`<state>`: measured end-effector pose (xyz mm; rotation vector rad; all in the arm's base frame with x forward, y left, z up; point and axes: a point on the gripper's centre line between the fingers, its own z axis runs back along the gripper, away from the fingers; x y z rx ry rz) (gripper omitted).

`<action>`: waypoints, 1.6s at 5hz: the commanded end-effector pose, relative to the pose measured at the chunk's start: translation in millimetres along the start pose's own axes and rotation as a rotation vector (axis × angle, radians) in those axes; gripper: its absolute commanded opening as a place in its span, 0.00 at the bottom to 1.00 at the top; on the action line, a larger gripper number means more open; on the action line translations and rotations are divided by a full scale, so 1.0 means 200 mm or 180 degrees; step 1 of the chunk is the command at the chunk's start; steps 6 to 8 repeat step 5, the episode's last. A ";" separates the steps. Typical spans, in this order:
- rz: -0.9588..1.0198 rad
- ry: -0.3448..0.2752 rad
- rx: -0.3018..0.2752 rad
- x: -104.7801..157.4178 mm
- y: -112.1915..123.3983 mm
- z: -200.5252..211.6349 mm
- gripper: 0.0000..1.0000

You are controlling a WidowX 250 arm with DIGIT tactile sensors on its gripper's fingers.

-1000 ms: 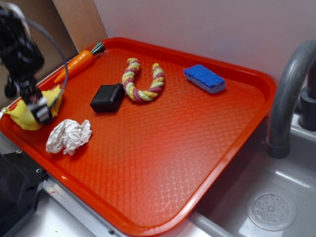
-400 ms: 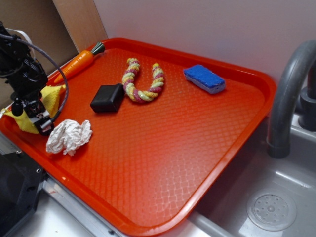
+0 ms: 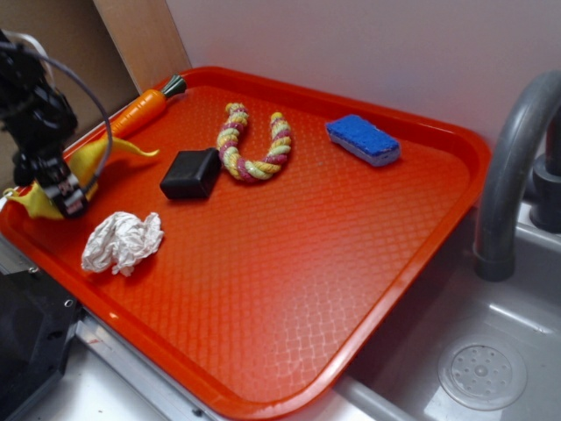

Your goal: Grab the yellow cloth.

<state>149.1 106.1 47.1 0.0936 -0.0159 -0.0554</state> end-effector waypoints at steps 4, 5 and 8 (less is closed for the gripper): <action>0.0488 -0.0472 -0.0245 0.35 -0.67 0.88 0.00; 0.0459 -0.0466 -0.0383 0.35 -0.67 0.82 0.00; 0.0459 -0.0466 -0.0383 0.35 -0.67 0.82 0.00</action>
